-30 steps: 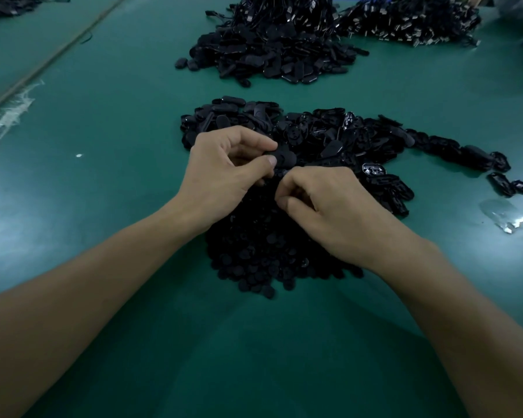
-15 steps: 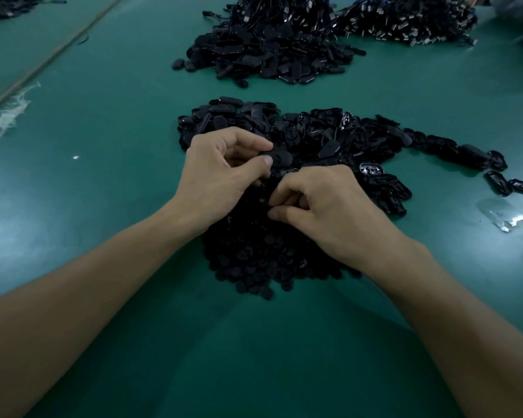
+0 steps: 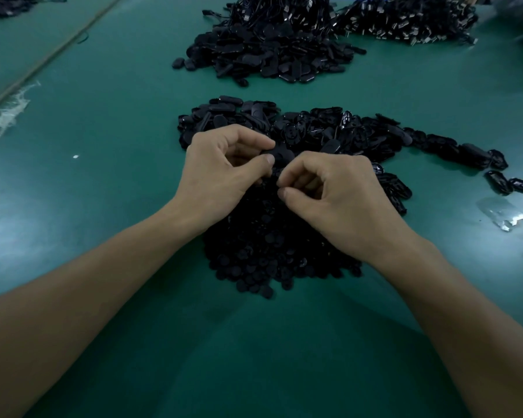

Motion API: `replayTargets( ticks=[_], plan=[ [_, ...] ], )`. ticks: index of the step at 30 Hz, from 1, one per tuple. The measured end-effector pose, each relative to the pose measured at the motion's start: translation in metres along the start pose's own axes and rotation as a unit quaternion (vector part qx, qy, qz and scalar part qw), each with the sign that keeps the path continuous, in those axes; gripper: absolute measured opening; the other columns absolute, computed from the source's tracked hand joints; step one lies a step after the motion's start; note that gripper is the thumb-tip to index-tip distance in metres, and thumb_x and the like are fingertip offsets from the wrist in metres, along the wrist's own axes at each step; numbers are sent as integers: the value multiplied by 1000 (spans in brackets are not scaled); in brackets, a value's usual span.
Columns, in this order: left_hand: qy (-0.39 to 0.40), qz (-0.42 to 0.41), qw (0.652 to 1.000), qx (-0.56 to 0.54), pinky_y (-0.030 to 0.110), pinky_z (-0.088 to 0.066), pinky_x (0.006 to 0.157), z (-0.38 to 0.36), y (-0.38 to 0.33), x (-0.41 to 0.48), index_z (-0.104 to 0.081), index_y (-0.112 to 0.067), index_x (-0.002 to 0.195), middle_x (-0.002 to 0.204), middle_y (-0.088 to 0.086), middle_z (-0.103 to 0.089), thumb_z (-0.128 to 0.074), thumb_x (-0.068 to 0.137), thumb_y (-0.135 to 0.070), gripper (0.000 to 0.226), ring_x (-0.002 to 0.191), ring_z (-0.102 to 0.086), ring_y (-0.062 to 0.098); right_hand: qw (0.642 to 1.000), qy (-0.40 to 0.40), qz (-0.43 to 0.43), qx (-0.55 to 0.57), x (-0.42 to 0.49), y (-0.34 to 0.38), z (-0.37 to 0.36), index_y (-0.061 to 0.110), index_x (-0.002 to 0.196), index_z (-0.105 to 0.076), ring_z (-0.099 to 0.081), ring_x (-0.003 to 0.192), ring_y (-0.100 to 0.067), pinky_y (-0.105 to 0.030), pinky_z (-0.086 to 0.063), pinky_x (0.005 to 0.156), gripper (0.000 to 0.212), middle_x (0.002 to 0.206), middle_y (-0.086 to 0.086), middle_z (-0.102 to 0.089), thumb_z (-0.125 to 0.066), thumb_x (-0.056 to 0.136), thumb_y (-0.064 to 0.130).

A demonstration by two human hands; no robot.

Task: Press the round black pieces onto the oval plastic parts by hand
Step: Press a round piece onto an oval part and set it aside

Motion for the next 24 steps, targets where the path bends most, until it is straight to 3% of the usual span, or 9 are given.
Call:
replayTargets(
  ticks=[4,6,10,16,20,24],
  plan=[
    [0,-2,1000,7,27,-59,65,0,0,0,-73,-23,90,74,-2,-75,-76,85,-7,17,69,-73,15,1000,-20,1,7,1,-3,5,26,112,-75,-65,76,7,-7,-49,72,25,79,22,-66,-70,92,11],
    [2,2,1000,6,31,-61,66,0,1,-1,-73,-22,91,74,-1,-75,-76,85,-9,15,69,-73,18,999,-36,-6,18,1,-7,9,23,107,-76,-66,76,10,-6,-50,74,20,78,24,-66,-70,92,11],
    [5,2,1000,6,31,-60,66,-1,2,-2,-73,-23,91,74,-1,-75,-76,85,-10,15,69,-73,20,996,-57,-28,67,2,-13,14,22,96,-70,-71,74,1,-15,-56,70,12,80,12,-72,-69,93,11],
    [4,0,1000,0,34,-61,66,-1,1,-2,-73,-23,91,74,-1,-75,-76,84,-11,14,69,-73,21,988,-65,-44,131,4,-16,19,26,96,-71,-73,76,-7,-20,-57,69,18,78,8,-74,-70,92,8],
    [1,-4,1000,-24,32,-59,66,-2,-5,-2,-73,-23,90,76,2,-75,-78,81,-10,17,69,-72,18,953,-40,-102,283,4,-22,16,17,103,-66,-76,78,-17,-22,-58,70,18,84,-2,-78,-70,91,4],
    [-2,-23,999,-47,36,-60,70,-2,-15,-3,-73,-21,92,77,-1,-72,-77,80,-10,17,69,-68,16,912,-34,-141,384,3,-24,15,9,96,-66,-76,77,-22,-23,-58,68,12,85,-10,-77,-69,89,0]
  ],
)
Point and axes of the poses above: each hand's wrist, its own x-axis towards the middle knuckle, its own z-axis out of the back of the hand, y = z × x, the point moved 7 cm from there along x, towards the middle knuckle
